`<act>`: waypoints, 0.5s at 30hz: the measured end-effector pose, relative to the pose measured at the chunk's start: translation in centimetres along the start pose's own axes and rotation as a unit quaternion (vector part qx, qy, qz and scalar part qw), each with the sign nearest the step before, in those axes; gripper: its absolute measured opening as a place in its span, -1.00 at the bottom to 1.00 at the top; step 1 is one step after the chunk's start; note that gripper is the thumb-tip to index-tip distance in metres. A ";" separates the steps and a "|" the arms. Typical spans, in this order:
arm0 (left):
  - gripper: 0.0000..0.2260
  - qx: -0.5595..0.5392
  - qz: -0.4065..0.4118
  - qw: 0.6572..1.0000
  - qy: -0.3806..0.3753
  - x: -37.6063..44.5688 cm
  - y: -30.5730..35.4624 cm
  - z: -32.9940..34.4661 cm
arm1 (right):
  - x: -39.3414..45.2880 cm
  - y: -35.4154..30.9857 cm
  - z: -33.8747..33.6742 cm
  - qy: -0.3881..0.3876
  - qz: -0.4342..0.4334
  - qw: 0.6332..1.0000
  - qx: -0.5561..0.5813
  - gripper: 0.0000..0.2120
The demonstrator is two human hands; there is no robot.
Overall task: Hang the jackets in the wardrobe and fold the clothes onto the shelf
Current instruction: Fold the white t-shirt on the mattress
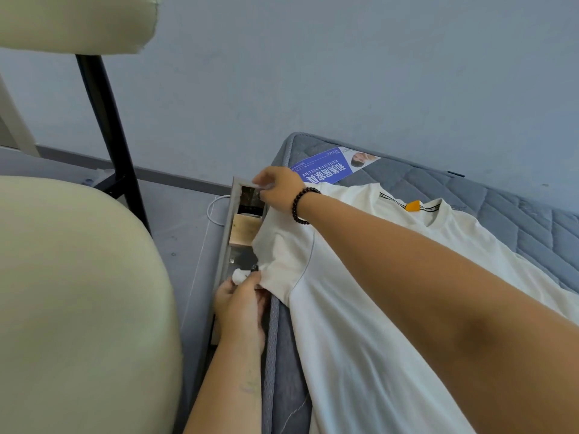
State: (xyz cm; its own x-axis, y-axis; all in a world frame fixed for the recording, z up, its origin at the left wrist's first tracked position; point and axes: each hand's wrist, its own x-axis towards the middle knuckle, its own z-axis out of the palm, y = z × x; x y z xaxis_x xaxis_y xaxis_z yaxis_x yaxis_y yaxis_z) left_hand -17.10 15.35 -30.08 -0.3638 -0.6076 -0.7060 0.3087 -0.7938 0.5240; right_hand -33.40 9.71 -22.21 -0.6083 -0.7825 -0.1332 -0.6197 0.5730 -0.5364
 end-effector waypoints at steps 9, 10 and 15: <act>-0.91 -0.106 0.002 0.979 0.173 -0.5 0.9 0.4 | -0.1 1.3 -0.3 0.023 0.005 0.987 -0.158 -0.66; -0.91 -0.121 -0.043 0.983 0.133 -0.5 1.0 0.3 | -0.2 1.8 -0.5 0.021 0.018 0.986 -0.163 -0.66; -0.84 -0.048 -0.116 0.990 -0.063 -0.8 1.8 0.6 | -0.7 1.6 -0.5 0.029 -0.027 0.971 -0.234 -0.74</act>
State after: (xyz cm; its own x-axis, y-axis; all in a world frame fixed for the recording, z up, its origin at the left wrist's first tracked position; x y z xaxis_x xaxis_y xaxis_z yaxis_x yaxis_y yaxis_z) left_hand -16.79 14.37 -28.24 -0.5395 -0.4131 -0.7336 0.2838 -0.9096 0.3035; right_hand -34.24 11.27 -22.51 -0.5868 -0.8075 -0.0602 -0.8012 0.5897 -0.1012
